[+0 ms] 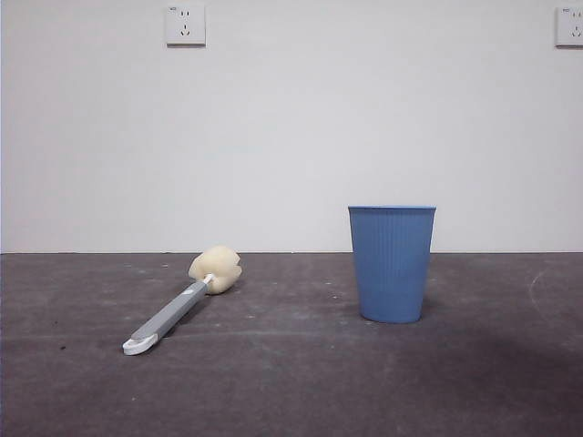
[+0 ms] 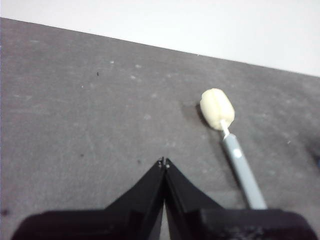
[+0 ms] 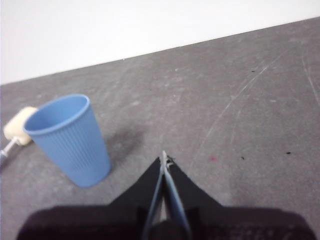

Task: Pick up the cup brush,pick up the cup,insert the brush into the cup,clean the cup,put the cup brush back,put the cup back to the fixed position on the table

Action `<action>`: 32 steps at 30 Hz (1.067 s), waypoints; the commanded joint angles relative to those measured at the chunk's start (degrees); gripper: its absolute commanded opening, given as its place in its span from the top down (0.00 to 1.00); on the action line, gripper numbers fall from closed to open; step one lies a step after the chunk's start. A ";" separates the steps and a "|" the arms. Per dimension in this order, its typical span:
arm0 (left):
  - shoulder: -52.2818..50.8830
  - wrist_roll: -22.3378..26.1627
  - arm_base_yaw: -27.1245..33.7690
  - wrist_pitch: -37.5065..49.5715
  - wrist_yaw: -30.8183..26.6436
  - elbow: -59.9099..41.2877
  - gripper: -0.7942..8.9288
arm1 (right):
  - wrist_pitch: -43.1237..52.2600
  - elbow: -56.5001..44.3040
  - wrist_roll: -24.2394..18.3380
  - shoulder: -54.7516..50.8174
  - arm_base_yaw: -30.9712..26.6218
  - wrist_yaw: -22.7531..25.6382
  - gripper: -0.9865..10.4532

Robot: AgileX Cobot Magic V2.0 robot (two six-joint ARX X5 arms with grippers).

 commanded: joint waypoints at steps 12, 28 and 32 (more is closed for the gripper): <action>3.54 -2.03 0.13 -17.33 4.98 21.46 0.93 | -10.62 21.55 0.77 15.69 0.11 -9.64 0.92; 21.51 3.45 0.11 -37.20 14.84 42.32 0.93 | -45.94 50.56 -13.70 31.93 0.11 -18.03 0.92; 23.74 5.92 0.09 -42.10 15.82 45.33 0.93 | -51.71 52.76 -16.28 33.46 0.11 -19.54 0.92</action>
